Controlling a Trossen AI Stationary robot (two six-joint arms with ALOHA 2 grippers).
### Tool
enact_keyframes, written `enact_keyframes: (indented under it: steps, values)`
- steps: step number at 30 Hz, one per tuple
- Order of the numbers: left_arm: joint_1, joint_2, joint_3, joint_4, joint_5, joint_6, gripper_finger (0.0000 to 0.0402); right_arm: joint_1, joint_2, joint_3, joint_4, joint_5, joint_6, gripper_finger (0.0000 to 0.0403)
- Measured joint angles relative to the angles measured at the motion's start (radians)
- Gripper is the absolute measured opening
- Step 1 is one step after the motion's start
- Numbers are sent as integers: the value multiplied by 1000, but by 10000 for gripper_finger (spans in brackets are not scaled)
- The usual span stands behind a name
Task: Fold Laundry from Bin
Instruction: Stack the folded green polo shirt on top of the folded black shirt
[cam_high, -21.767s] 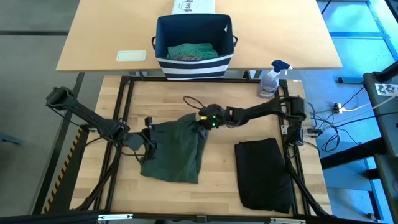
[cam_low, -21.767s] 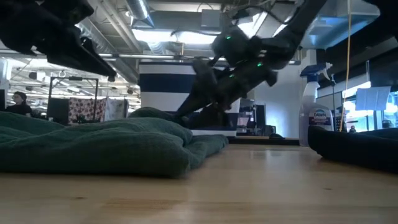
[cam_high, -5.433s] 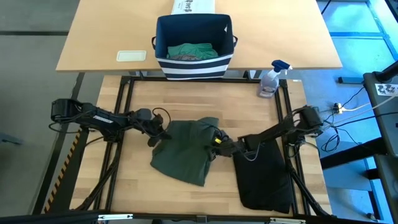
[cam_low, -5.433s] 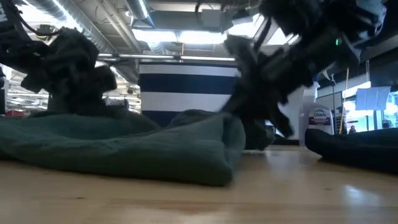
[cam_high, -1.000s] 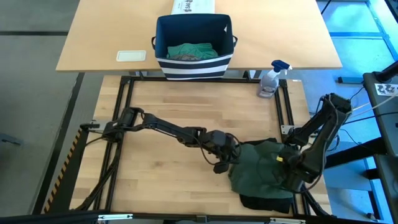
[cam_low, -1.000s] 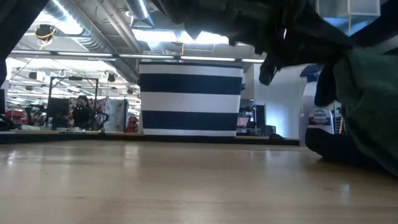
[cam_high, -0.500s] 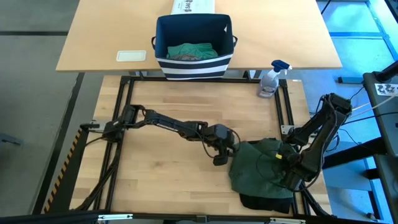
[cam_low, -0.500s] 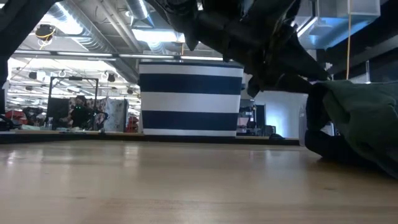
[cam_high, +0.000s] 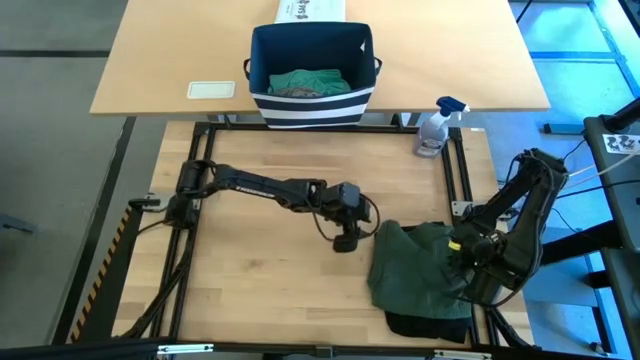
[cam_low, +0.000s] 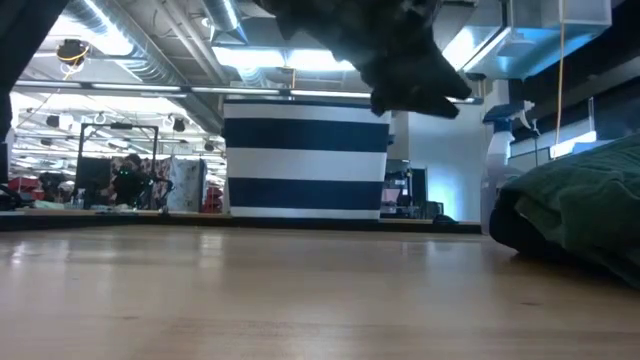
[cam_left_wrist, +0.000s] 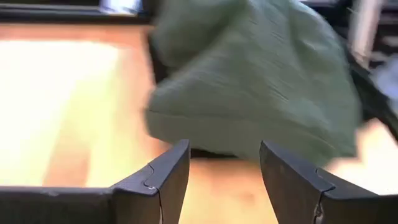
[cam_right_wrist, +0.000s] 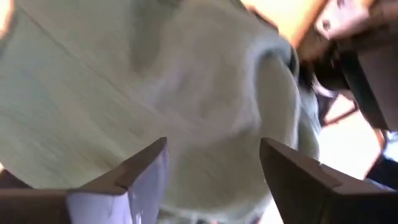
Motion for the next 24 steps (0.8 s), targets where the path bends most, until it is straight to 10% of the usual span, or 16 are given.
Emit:
enact_keyframes:
  steps: [4, 9, 15, 24]
  values:
    - [-50, -9, 0, -45, 55, 73, 187, 0, 21, -4, 33, 195, -92, 256]
    - [-130, -9, 0, -126, -114, 167, 174, -19, 90, -4, 269, 430, -468, 242]
    - [-166, -103, -91, -48, -160, 156, 154, -149, 259, -4, 443, 261, -831, 222]
    - [-173, -542, -620, 299, -419, 43, 145, -216, 355, 21, 529, 37, -1022, 221]
